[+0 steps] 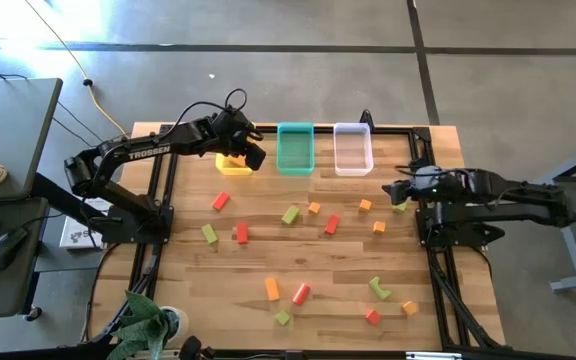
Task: Sort & place blocks by color
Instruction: Put the light green block into the white bin
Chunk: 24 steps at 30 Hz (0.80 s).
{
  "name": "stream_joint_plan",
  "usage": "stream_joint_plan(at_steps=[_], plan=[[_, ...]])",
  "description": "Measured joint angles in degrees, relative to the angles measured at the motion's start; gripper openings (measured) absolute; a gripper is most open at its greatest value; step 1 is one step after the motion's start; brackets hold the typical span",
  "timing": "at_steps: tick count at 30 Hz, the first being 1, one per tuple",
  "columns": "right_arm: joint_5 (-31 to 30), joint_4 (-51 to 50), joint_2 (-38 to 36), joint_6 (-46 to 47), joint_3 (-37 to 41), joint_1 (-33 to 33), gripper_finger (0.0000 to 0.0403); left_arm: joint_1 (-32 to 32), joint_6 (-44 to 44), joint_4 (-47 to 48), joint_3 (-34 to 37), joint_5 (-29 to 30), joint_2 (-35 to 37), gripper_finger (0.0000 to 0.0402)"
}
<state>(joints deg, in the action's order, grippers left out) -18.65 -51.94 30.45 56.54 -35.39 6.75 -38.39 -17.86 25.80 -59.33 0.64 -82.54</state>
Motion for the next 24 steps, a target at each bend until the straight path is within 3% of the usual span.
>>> stream_joint_plan(at_steps=[5,14,24], plan=[[3.19,-6.75,7.19,-3.86,-4.61,0.06,0.0268,0.00,0.10,0.00,-0.01,-0.02,0.00,0.0202],[16.21,-9.13,17.94,-12.95,-6.26,6.13,0.0268,-0.02,2.02,-0.04,-0.01,0.00,0.00,0.0202],[20.98,-9.66,31.06,-23.17,-6.26,12.85,0.0268,-0.02,2.05,-0.04,-0.01,0.00,-0.02,0.0202]])
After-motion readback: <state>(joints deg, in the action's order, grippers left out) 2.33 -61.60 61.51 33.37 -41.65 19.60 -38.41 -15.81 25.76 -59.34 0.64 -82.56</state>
